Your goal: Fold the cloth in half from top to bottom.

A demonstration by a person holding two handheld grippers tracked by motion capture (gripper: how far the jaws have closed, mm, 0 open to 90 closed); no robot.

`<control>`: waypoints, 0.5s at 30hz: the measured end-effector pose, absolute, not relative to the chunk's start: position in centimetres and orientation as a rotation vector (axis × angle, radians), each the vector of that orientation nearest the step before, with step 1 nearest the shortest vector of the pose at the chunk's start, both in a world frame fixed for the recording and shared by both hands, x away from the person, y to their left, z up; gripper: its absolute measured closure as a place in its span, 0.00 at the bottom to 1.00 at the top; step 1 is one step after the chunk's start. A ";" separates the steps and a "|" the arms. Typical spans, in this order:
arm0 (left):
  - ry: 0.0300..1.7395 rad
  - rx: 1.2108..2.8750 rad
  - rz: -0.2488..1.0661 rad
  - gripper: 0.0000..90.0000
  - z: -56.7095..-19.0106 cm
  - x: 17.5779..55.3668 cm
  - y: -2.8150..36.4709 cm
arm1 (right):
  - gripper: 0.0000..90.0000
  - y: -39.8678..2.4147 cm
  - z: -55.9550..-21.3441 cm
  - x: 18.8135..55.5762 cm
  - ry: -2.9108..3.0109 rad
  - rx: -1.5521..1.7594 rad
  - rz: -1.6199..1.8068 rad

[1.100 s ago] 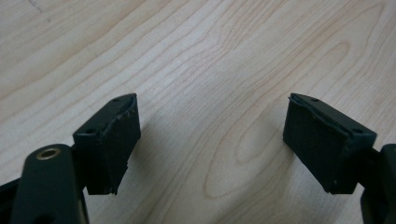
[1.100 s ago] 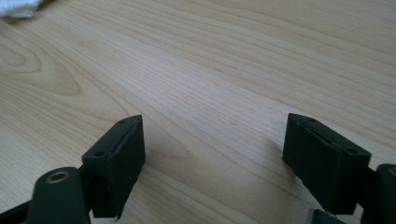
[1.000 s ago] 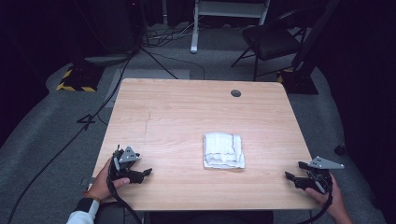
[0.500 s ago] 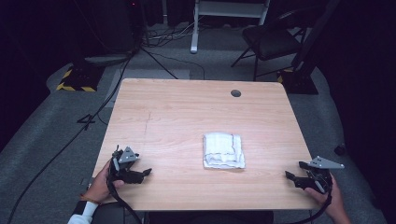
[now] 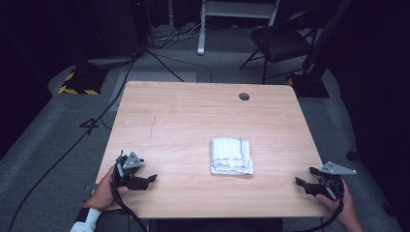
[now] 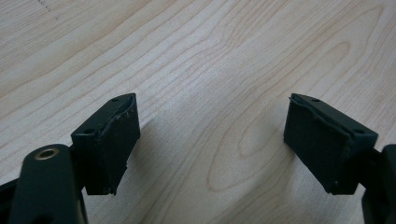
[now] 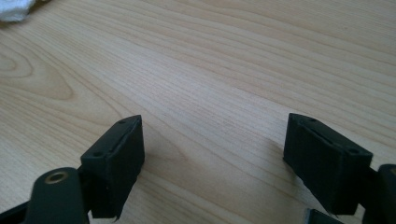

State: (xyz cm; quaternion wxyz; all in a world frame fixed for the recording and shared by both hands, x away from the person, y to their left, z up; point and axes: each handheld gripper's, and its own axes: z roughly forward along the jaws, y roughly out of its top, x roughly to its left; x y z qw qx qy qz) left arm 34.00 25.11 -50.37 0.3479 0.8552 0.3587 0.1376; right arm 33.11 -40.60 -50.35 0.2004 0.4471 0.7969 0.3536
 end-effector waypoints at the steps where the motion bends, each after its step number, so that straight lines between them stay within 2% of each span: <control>1: 0.930 2.218 0.357 0.21 -50.4 34.0 25.1 | 0.23 -40.6 -50.3 33.1 2.228 1.249 0.988; 15: 0.930 2.217 0.357 0.21 -50.4 34.0 25.1 | 0.23 -40.6 -50.3 33.1 2.229 1.246 0.988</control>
